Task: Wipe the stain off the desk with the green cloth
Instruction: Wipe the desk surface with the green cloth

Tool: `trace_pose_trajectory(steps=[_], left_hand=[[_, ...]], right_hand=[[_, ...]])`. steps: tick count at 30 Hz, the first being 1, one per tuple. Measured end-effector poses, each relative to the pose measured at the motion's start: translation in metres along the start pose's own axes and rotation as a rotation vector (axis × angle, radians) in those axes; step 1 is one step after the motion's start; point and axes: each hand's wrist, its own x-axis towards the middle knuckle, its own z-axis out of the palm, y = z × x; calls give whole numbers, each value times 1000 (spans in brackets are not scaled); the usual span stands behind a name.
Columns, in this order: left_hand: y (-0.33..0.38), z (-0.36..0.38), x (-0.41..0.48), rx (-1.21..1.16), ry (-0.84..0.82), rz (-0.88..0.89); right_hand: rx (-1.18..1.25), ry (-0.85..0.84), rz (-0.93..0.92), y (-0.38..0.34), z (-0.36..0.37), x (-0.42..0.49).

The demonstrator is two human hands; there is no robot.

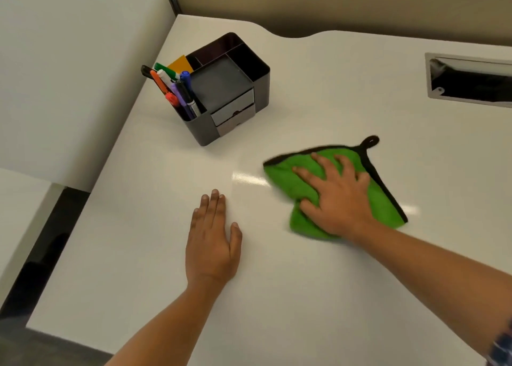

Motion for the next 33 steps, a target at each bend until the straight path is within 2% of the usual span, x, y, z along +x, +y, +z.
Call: trace_pose_trajectory(steps=[3,5,8,11,13,15,17,19,21,23,25,27,30,33], left_hand=[[-1,0,1,-14,5,6],[-3,1,1,-38,13,4],[-6,0,0,-119,29,-11],[-7,1,-1,-128,27,-1],[-7,1,-1,-87,29,-4],[-5,2,-1,-47,20,-12],[-4,2,-1,-22,17,-13],[-3,2,0,-16,24,-17],[-5,1,0,-21,24,-28],[-4,2,-1,-32,23,-31],[-4,2,-1,-39,17,-28],[-5,3,0,-31,9,-18],[-8,3,1,-11,1,-11],[-8,7,2,7,10,-23]], right_hand=[[0,1,52,-40,-4,47],[-22,-10,-64,-66,-3,51],[9,-29,-250,-81,0,12],[85,-74,-374,-64,11,-66],[102,-131,-437,-34,18,-117],[78,-116,-474,9,18,-141],[30,-97,-384,53,14,-132],[-18,-71,-162,82,5,-100],[-23,-35,88,81,-3,-59],[-1,3,237,58,-4,-26],[21,31,210,24,-3,-13],[54,37,83,-1,1,-31],[147,16,-91,-11,14,-102],[193,-65,-110,21,28,-194]])
